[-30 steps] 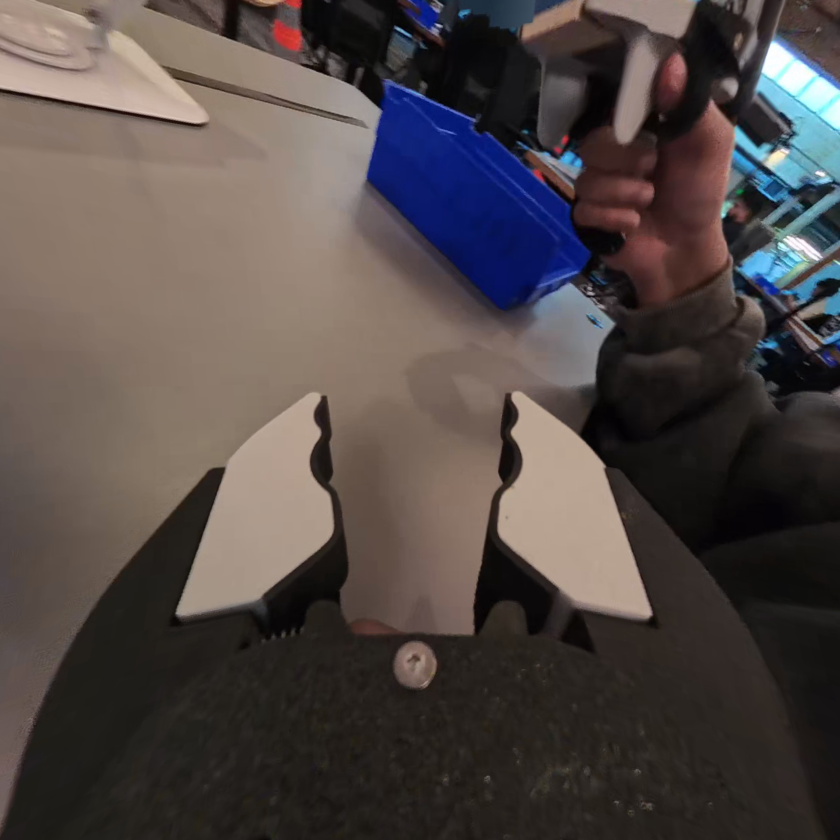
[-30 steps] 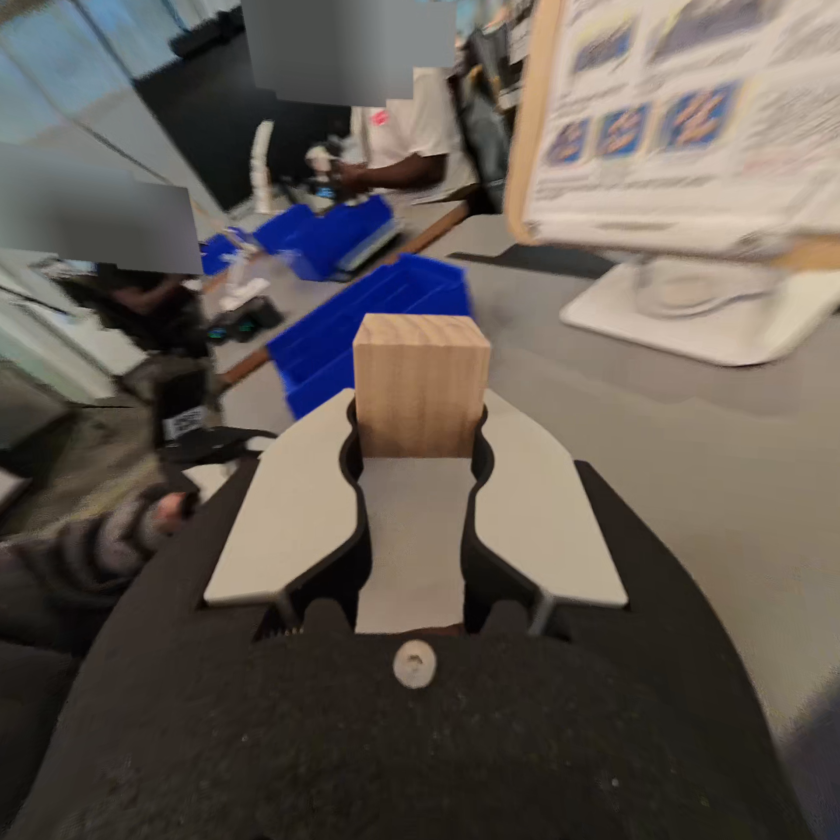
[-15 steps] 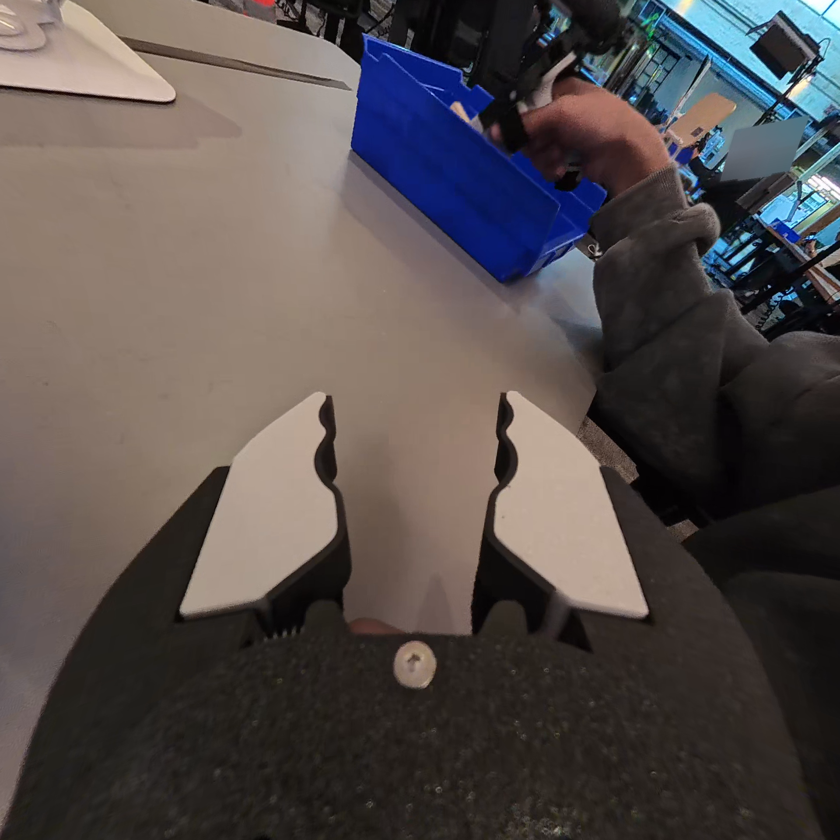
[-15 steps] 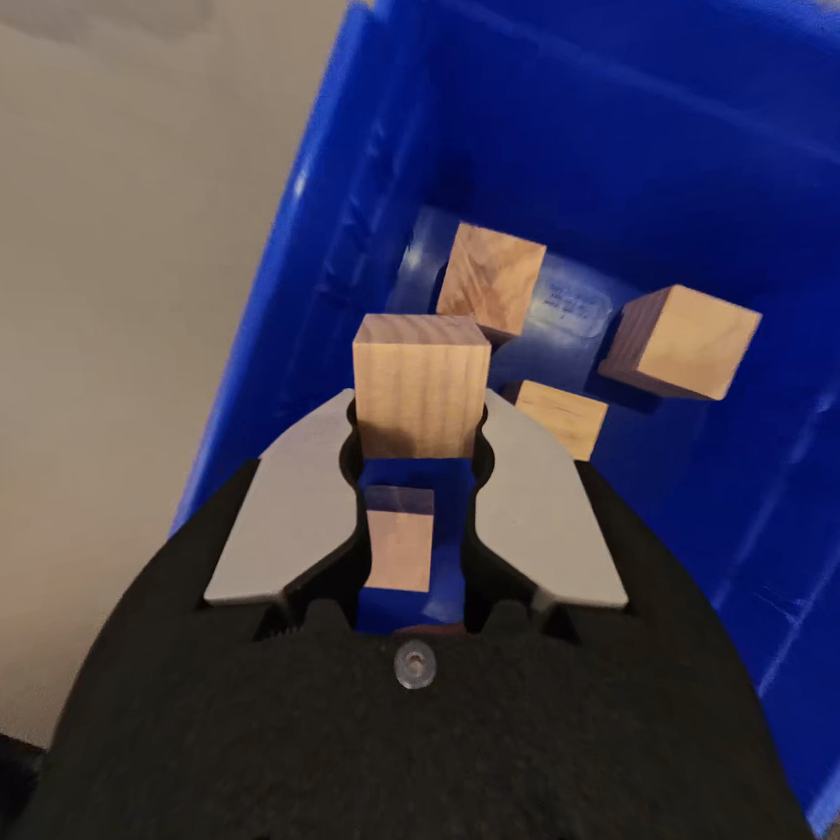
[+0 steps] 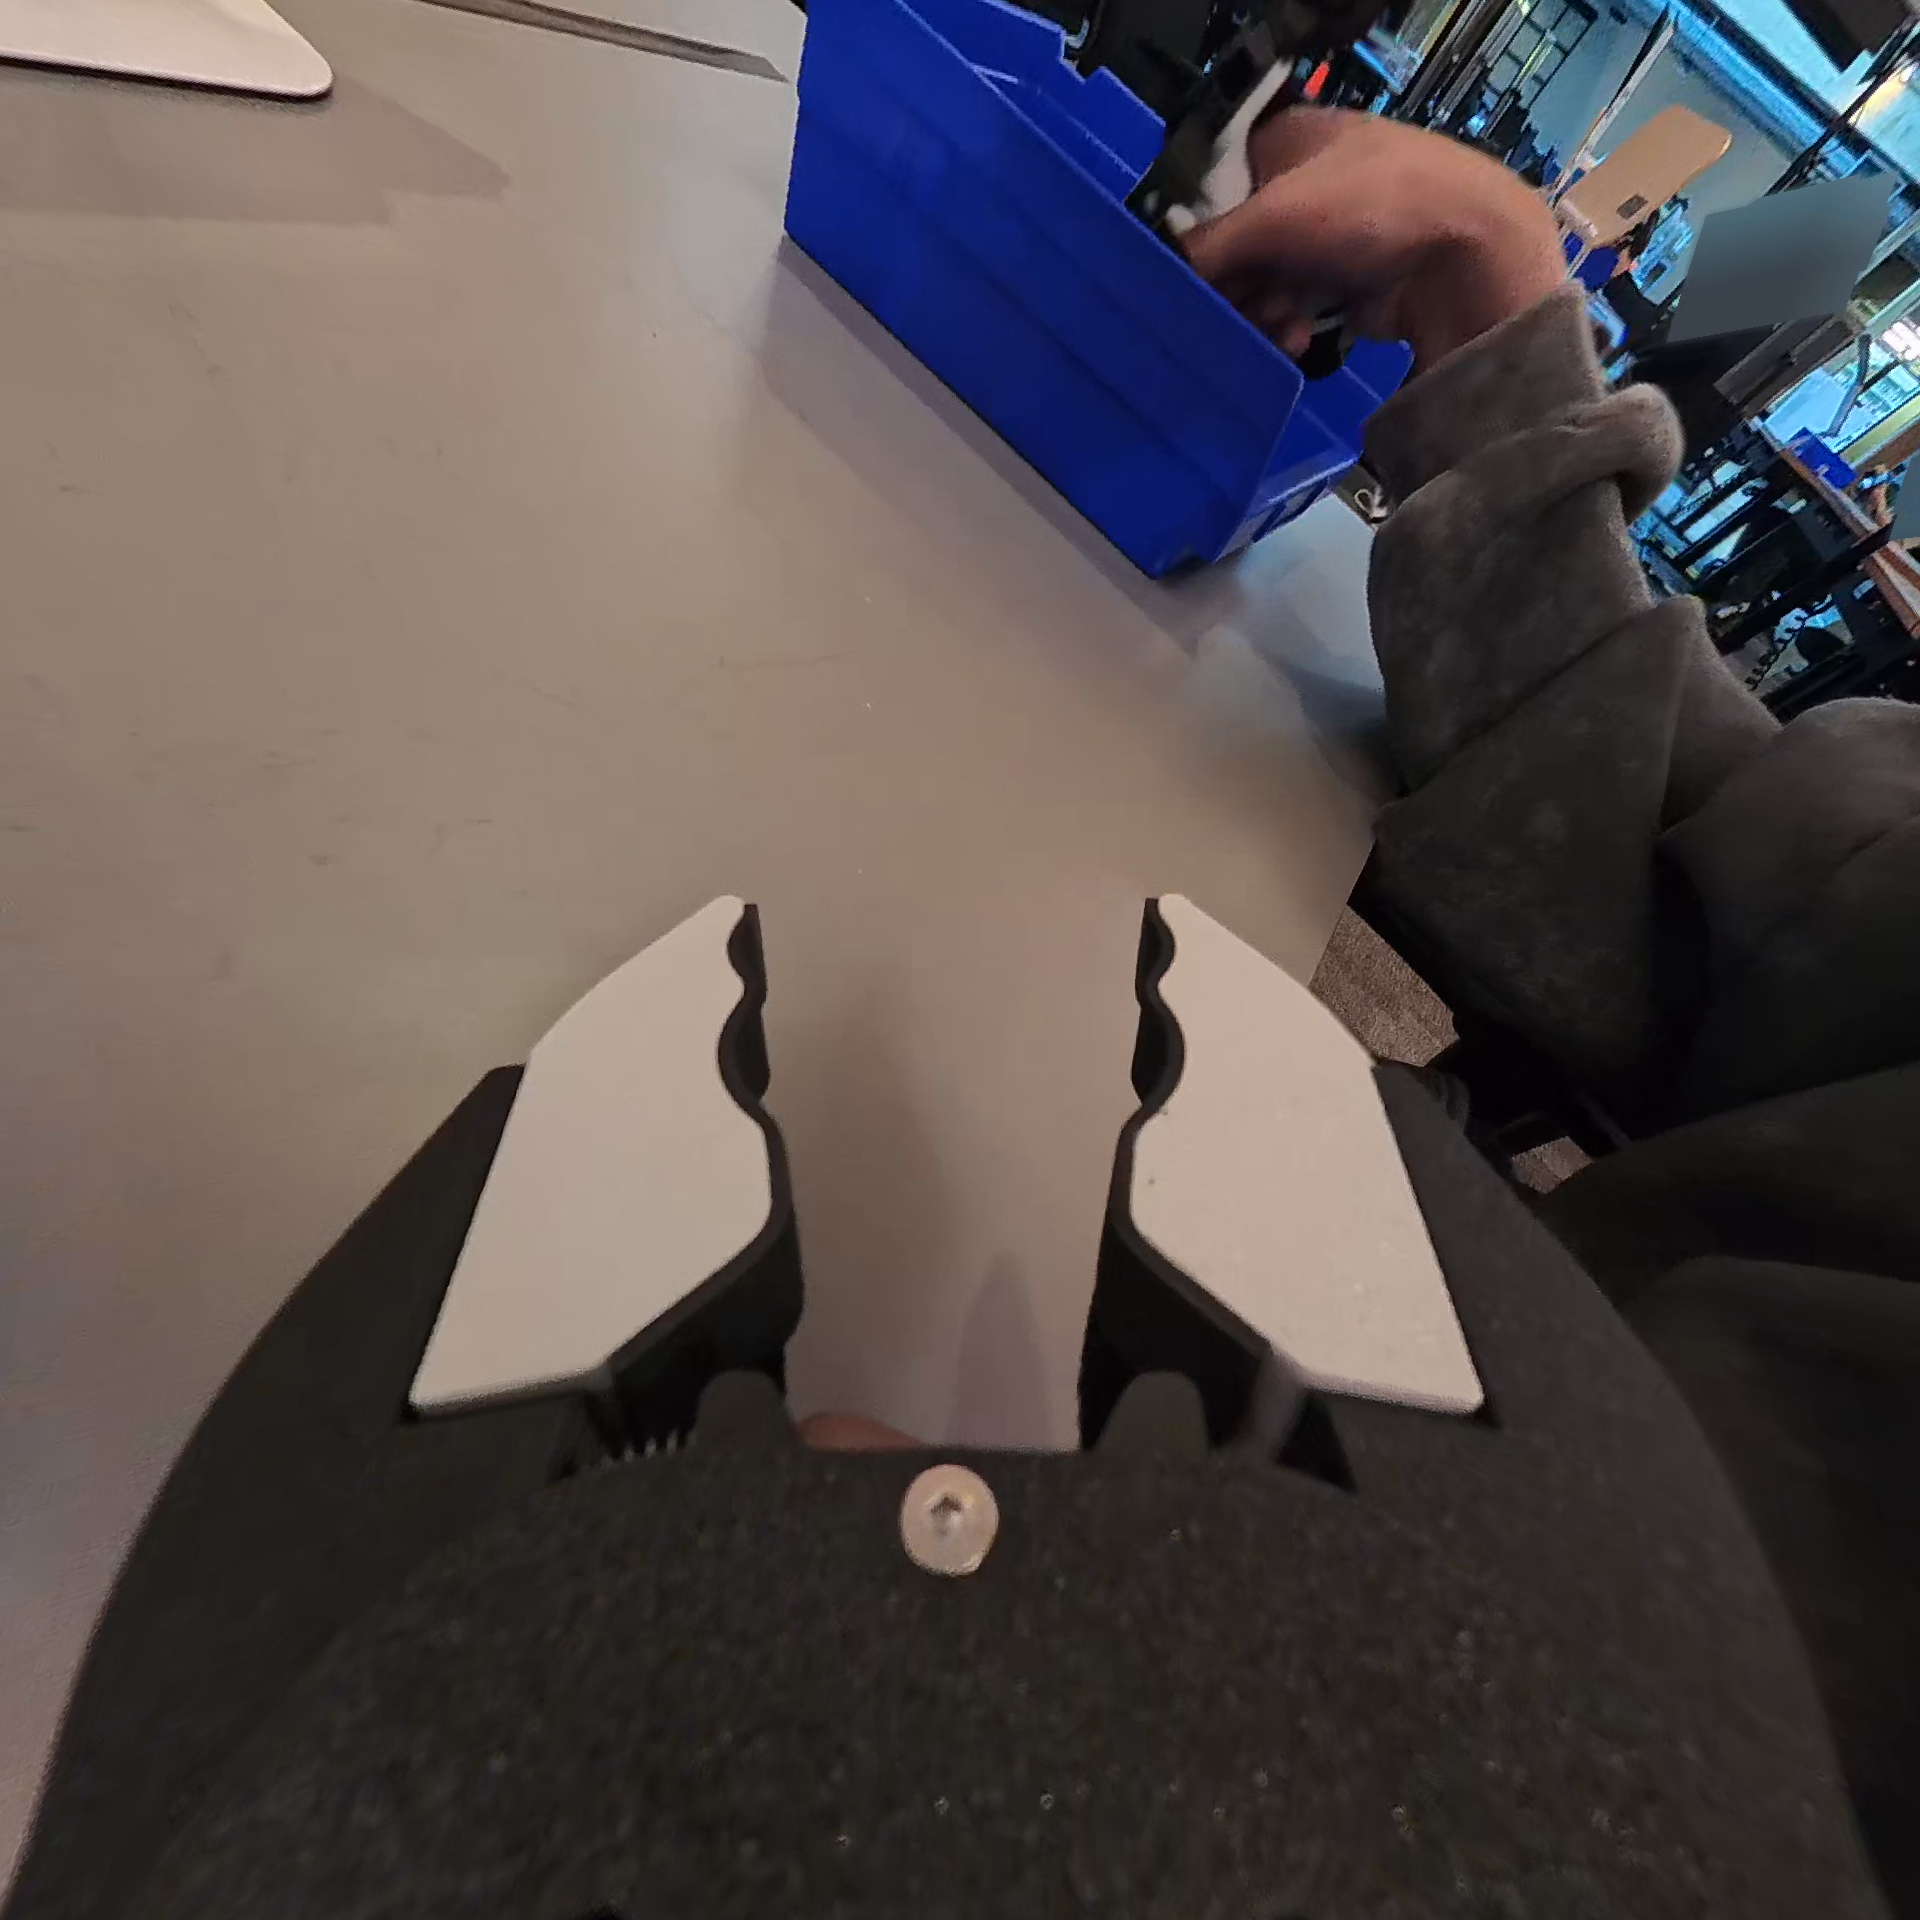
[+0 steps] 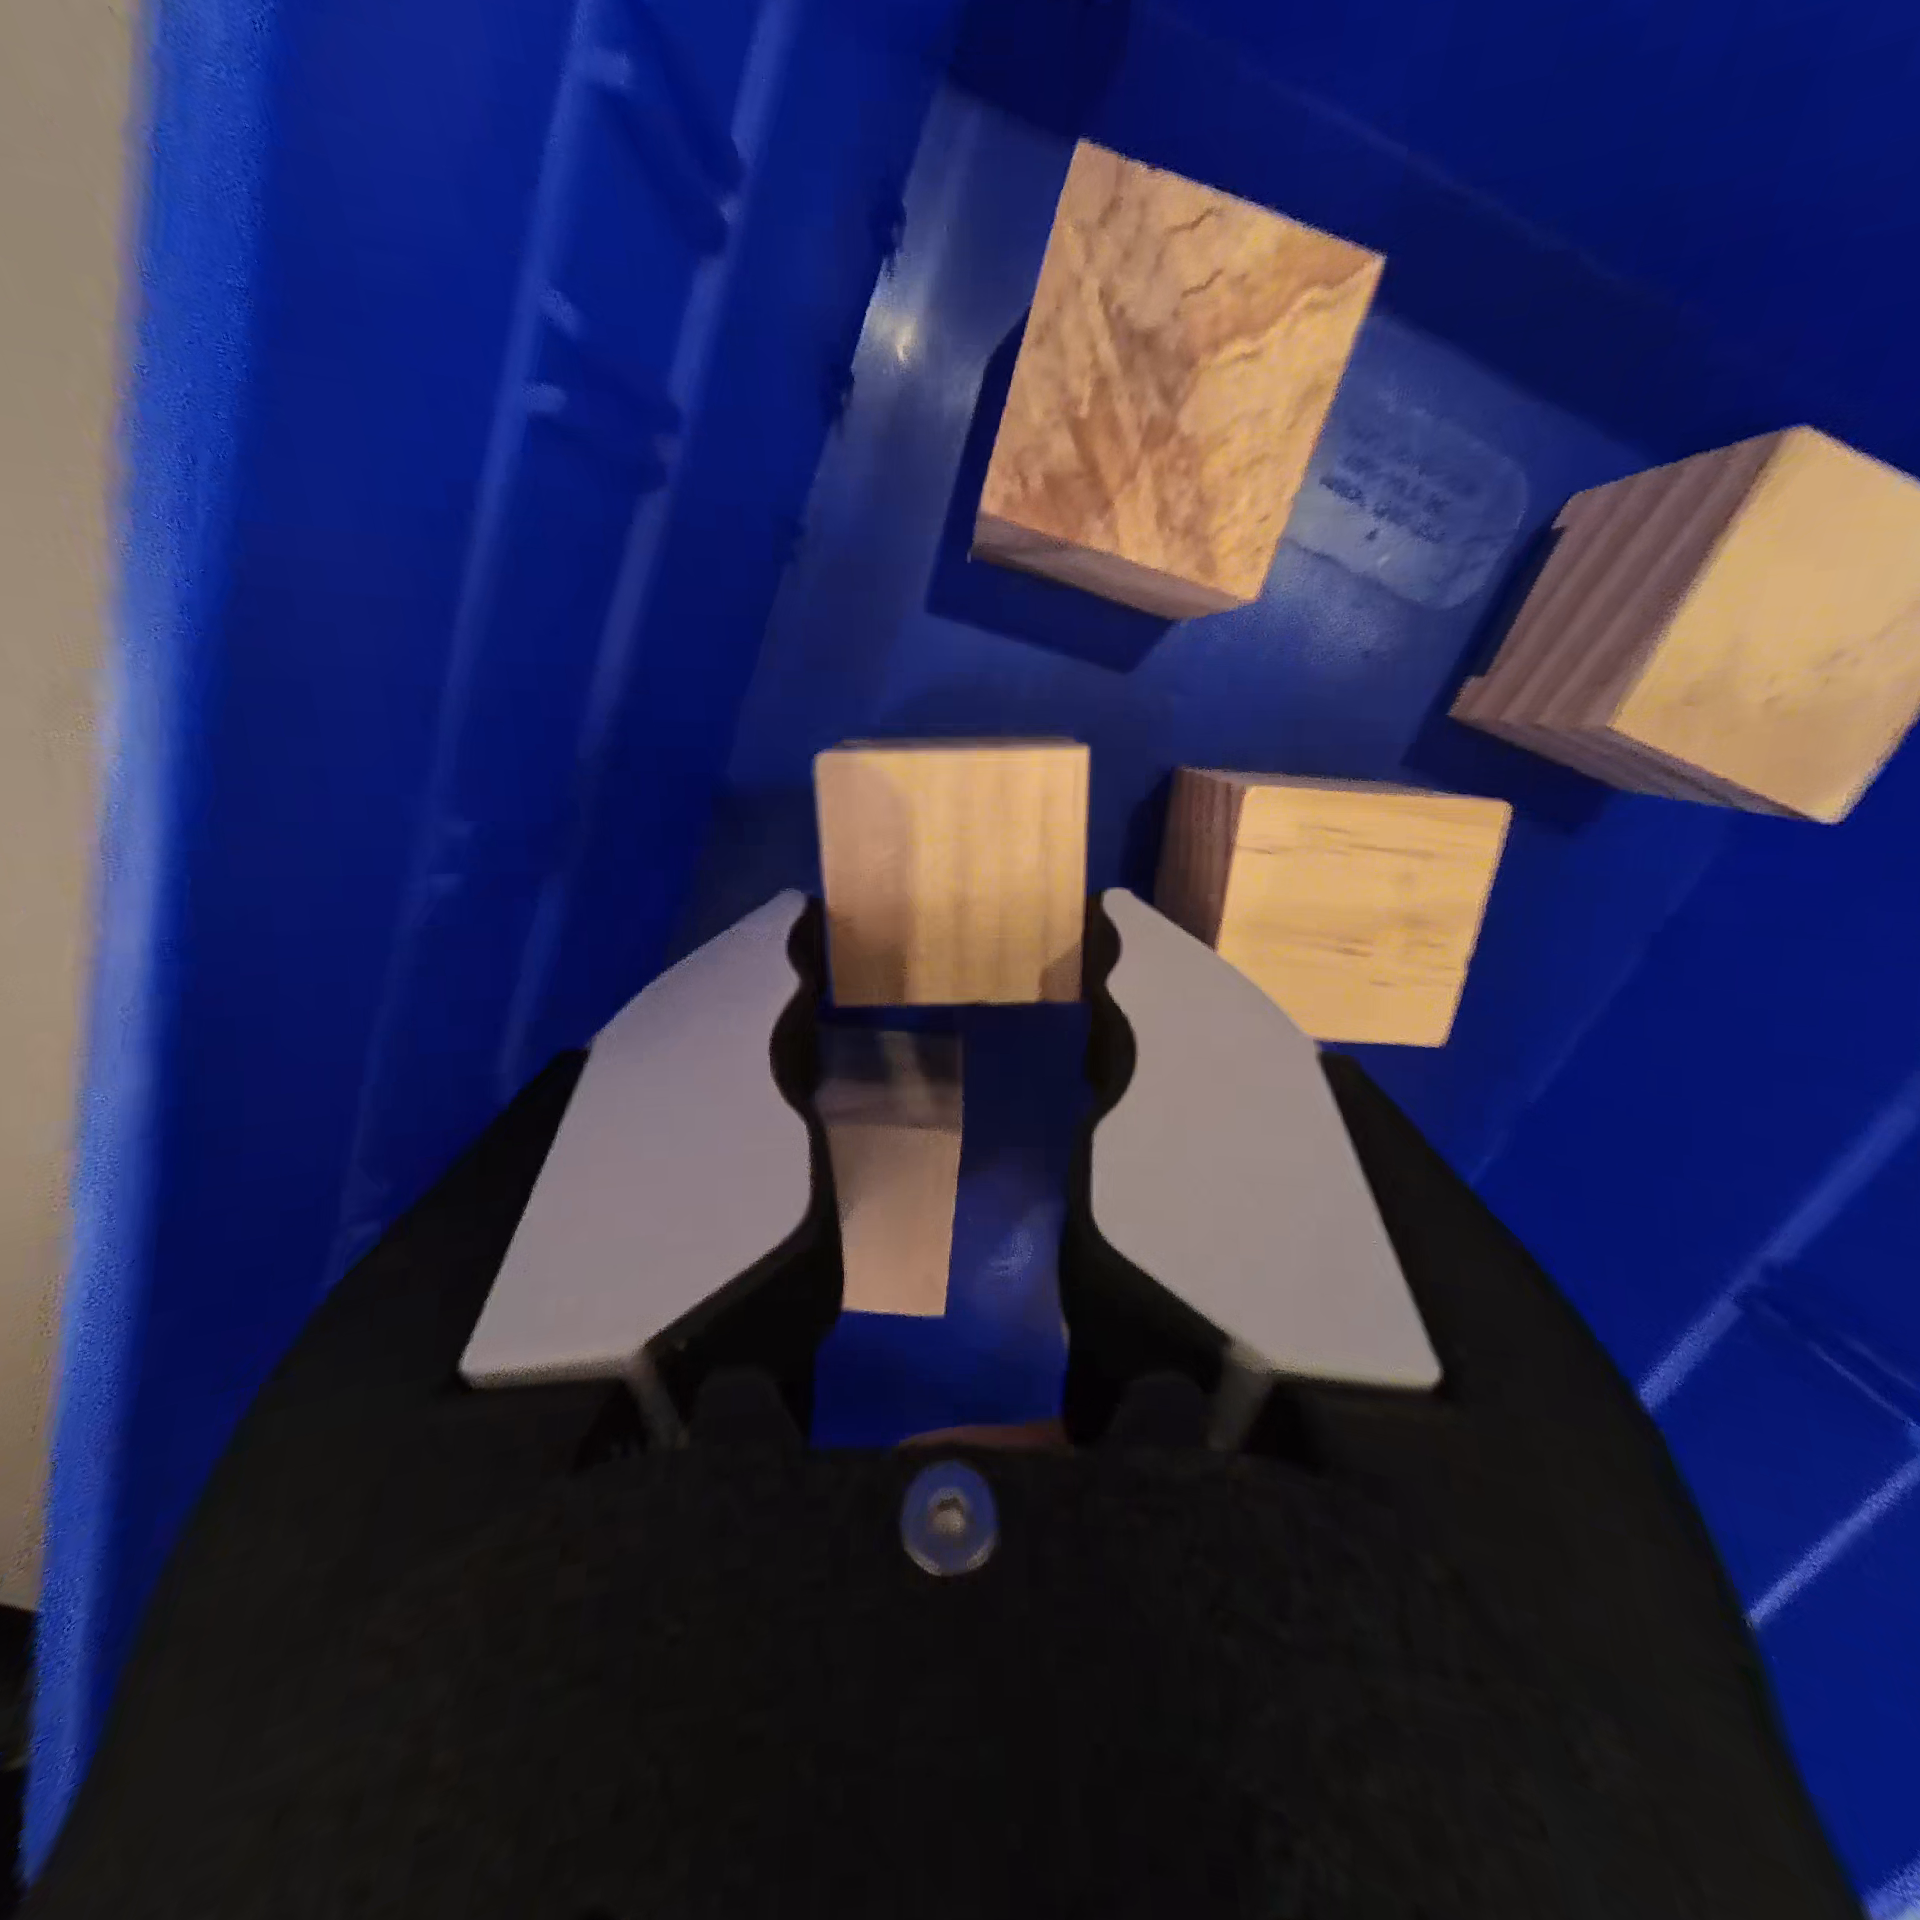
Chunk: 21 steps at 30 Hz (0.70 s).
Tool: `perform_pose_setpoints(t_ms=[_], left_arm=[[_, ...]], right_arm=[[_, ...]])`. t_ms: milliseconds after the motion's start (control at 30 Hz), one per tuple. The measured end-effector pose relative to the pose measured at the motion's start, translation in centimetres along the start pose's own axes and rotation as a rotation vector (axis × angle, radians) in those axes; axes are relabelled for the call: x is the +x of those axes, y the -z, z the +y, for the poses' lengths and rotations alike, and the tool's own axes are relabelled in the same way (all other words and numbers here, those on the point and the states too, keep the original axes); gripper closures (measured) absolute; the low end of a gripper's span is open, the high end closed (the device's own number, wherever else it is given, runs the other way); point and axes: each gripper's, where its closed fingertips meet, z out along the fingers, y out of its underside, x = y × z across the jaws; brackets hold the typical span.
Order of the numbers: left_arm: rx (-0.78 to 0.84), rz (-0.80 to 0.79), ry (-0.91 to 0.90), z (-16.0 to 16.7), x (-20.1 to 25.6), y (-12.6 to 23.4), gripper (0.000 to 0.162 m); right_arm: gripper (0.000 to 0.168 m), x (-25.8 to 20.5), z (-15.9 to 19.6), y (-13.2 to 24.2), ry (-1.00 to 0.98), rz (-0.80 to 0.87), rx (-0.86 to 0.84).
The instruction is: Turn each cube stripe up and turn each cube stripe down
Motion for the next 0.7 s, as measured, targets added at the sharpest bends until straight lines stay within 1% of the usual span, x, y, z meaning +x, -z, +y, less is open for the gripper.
perform_pose_setpoints(t_ms=[33, 100, 167, 233, 300, 367, 400, 433, 467, 500, 533, 567, 600, 633, 700], left_arm=[[-0.004, 0.001, -0.001, 0.1, 0.0, 0.0, 0.094], [0.0, 0.001, -0.003, 0.0, 0.1, 0.1, 0.094], [0.012, -0.009, -0.01, -0.2, 0.0, 0.2, 0.094], [0.032, -0.024, -0.018, -0.6, -0.2, 0.6, 0.094], [0.06, -0.058, -0.024, -1.1, -0.7, 1.1, 0.094], [0.1, -0.142, -0.045, -1.9, -1.6, 2.0, 0.094], [0.123, -0.196, -0.055, -2.3, -2.3, 2.5, 0.094], [0.148, -0.249, -0.062, -2.7, -2.9, 3.1, 0.094], [0.175, -0.295, -0.064, -3.1, -3.5, 3.8, 0.094], [0.193, -0.339, -0.059, -3.4, -4.1, 4.3, 0.094], [0.203, -0.374, -0.052, -3.5, -4.6, 4.8, 0.094], [0.215, -0.397, -0.049, -3.5, -4.9, 5.2, 0.093], [0.224, -0.414, -0.053, -3.5, -5.2, 5.4, 0.092], [0.229, -0.432, -0.061, -3.5, -5.4, 5.5, 0.092], [0.222, -0.463, -0.083, -3.3, -5.9, 5.5, 0.091]], right_arm=[[0.114, -0.1, -0.3, 1.0, -0.006, -0.005, 0.04], [0.11, -0.7, -1.5, 4.9, -0.018, -0.023, 0.191], [0.11, -1.8, -2.9, 11.0, 0.015, -0.018, 0.421], [0.111, -3.9, -3.6, 17.5, 0.066, -0.016, 0.67], [0.111, -8.0, -3.9, 22.7, 0.141, -0.068, 0.927], [0.11, -14.0, -3.5, 25.3, 0.214, -0.214, 1.113], [0.108, -17.1, -3.2, 25.4, 0.217, -0.301, 1.183], [0.111, -20.0, -2.7, 24.8, 0.195, -0.396, 1.231], [0.111, -23.0, -1.9, 23.1, 0.187, -0.482, 1.239], [0.106, -25.6, -1.0, 20.4, 0.201, -0.527, 1.205], [0.106, -27.6, 0.0, 17.0, 0.224, -0.517, 1.153], [0.108, -28.9, 0.9, 13.8, 0.248, -0.471, 1.111], [0.107, -30.2, 1.8, 11.2, 0.289, -0.437, 1.075], [0.107, -31.2, 2.6, 9.3, 0.332, -0.412, 1.039], [0.109, -32.3, 3.2, 7.6, 0.377, -0.379, 1.01]])
